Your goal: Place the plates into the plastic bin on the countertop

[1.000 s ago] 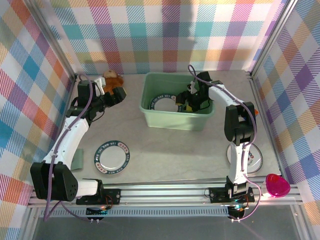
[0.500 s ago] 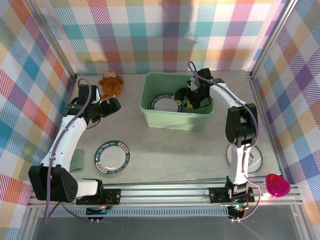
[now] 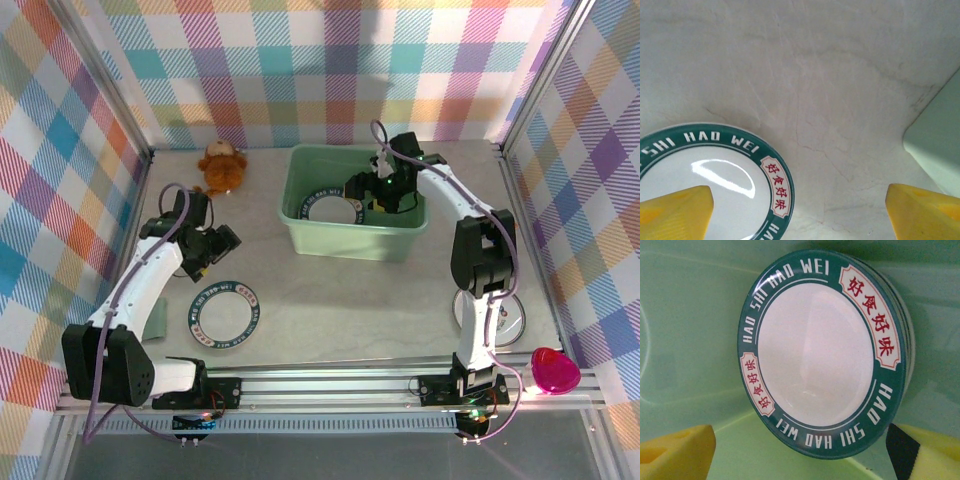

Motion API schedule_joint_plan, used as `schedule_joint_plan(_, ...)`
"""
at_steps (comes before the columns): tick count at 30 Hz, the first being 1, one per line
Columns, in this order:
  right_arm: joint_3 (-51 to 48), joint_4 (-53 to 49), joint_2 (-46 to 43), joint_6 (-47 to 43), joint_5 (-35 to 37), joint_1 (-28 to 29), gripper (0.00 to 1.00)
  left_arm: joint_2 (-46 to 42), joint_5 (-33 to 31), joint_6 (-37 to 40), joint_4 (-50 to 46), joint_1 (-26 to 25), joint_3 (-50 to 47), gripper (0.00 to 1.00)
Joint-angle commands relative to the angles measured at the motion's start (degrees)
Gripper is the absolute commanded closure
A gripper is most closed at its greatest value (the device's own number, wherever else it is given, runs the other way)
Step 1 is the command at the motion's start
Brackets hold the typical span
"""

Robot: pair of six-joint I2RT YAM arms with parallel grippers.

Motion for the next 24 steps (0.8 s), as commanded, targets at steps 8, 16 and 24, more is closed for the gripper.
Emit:
schedule_joint_plan(8, -4.32, -1.63, -11.66, -5.62, 6.96, 0.24, 0.10, 11.45, -3.70, -3.43, -3.06, -7.61, -0.18, 0.16)
schedule_joint_plan(16, -8.74, -0.97, -17.29, -7.97, 8.41, -0.60, 0.10, 19.32, -3.54, -2.98, -2.54, -10.22, 2.24, 0.22)
schedule_joint_plan(24, -12.54, 0.78, -20.06, -8.32, 7.50, -1.84, 0.10, 23.18, -2.71, -3.26, -2.04, -10.66, 1.46, 0.28)
